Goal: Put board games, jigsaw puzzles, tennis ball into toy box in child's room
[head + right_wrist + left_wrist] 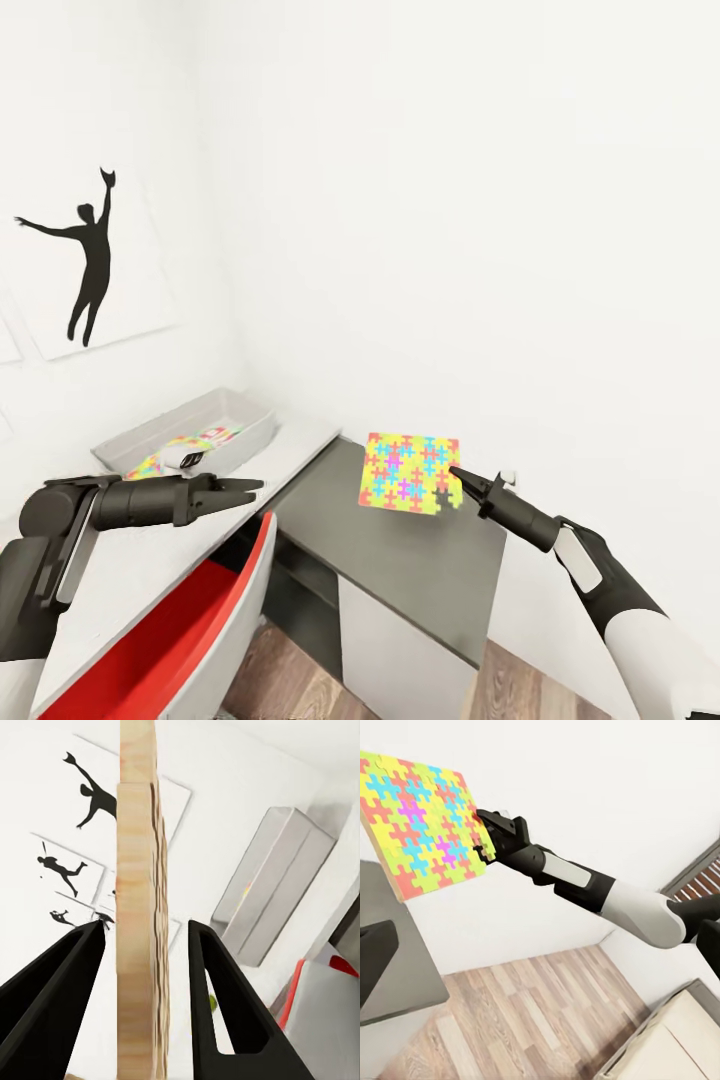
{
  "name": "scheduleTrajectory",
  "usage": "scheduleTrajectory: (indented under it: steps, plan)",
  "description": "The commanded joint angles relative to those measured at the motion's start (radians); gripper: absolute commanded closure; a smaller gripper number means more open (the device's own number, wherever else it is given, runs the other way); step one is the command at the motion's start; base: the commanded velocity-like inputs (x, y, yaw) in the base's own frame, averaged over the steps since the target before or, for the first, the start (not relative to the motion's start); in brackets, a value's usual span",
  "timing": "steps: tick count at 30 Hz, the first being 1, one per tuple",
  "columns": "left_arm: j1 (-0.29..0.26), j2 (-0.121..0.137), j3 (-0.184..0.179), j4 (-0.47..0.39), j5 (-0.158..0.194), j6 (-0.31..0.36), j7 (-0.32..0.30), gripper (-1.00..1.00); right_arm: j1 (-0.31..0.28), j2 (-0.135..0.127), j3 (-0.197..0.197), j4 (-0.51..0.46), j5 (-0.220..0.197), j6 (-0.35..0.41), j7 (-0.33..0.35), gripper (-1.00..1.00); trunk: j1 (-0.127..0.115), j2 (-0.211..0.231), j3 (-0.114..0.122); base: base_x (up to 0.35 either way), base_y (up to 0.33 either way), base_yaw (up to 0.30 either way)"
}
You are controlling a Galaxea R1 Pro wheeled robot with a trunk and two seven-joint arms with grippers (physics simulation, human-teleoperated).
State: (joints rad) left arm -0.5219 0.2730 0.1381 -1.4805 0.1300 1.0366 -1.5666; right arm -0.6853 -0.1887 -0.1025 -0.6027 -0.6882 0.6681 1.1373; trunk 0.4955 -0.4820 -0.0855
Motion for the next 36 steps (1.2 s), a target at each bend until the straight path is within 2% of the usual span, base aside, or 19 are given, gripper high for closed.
scheduleTrajectory:
  steps: [1, 14, 19, 22, 24, 36]
  plan:
    - [-0.001, 0.0, -0.001, 0.0, -0.001, 0.011, -0.004, -1.0, 0.0, -0.001, 0.0, 0.0, -0.005, 0.007, 0.001, 1.0, 0.001, -0.002, -0.002, 0.0, 0.0, 0.292]
    - [-0.001, 0.0, 0.0, 0.0, -0.002, 0.011, -0.004, -1.0, 0.0, 0.005, -0.001, 0.0, -0.005, 0.007, 0.002, 1.0, 0.001, -0.002, -0.008, 0.027, 0.009, 0.281]
    - [-0.001, 0.0, 0.0, 0.0, -0.002, 0.011, -0.004, -1.0, 0.0, 0.007, -0.002, 0.0, -0.005, 0.0, 0.006, 1.0, 0.001, -0.002, -0.009, 0.101, 0.139, 0.046]
    - [-0.001, 0.0, 0.0, 0.001, -0.002, 0.011, -0.004, -1.0, 0.0, 0.008, -0.002, 0.001, -0.005, -0.051, -0.004, 1.0, 0.001, -0.002, -0.009, 0.027, 0.017, 0.004]
    - [-0.001, 0.0, 0.0, 0.001, -0.002, 0.011, -0.004, -1.0, -0.001, 0.008, -0.001, 0.002, -0.004, -0.059, -0.005, 1.0, 0.001, -0.002, -0.009, 0.006, 0.004, 0.001]
    - [-0.001, 0.0, 0.0, 0.001, -0.003, 0.011, -0.004, -1.0, -0.001, 0.008, -0.004, 0.002, -0.009, -0.063, -0.001, 1.0, 0.001, -0.002, -0.009, 0.0, 0.0, 0.0]
